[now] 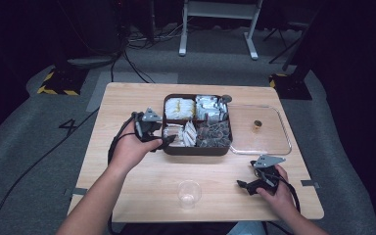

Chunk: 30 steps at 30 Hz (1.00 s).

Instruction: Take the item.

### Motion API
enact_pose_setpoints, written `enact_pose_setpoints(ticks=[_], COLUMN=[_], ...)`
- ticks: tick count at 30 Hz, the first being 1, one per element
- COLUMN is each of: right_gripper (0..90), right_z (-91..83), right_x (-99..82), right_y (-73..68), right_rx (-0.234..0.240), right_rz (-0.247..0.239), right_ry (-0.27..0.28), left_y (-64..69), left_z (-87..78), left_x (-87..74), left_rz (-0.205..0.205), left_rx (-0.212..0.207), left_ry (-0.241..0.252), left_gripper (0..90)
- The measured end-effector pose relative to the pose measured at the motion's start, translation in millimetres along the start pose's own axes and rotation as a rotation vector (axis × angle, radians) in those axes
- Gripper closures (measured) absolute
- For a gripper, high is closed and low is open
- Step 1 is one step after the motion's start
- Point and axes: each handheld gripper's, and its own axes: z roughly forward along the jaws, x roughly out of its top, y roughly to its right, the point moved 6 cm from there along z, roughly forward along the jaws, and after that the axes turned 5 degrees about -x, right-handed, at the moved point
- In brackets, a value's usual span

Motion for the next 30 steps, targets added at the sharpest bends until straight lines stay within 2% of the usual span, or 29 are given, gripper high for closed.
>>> enact_pose_setpoints(ticks=[8, 12, 17, 24, 25, 28, 30], right_gripper=[0.3, 1.5, 2.5, 2.5, 2.5, 2.5, 2.5], right_z=[7.3, 7.4, 5.9, 5.9, 6.0, 5.9, 5.9], right_x=[7.7, 8.3, 7.3, 7.3, 7.3, 7.3, 7.3], right_y=[-5.0, -7.5, -8.2, -8.2, -8.2, -8.2, -8.2], right_rx=[-0.015, -0.012, -0.011, -0.011, -0.011, -0.011, -0.011], right_rz=[0.014, 0.011, 0.013, 0.013, 0.013, 0.013, 0.013], right_ry=[-0.002, 0.001, 0.004, 0.004, 0.004, 0.004, 0.004], left_y=[-1.8, -10.8, -23.3, -38.6, -44.2, -50.3, -54.0], left_z=[22.1, 37.9, 50.9, 68.7, 74.2, 82.6, 87.9], left_x=[23.1, 38.8, 54.0, 62.4, 63.7, 63.7, 63.3], left_rz=[-0.012, -0.019, -0.001, 0.013, 0.027, 0.028, 0.035], left_rx=[0.000, -0.011, -0.020, -0.017, -0.007, -0.001, -0.005], left_ry=[-0.011, -0.003, 0.025, 0.015, 0.006, -0.004, -0.003], left_gripper=[34.0, 34.2, 35.2, 35.7, 36.1, 40.9, 40.9])
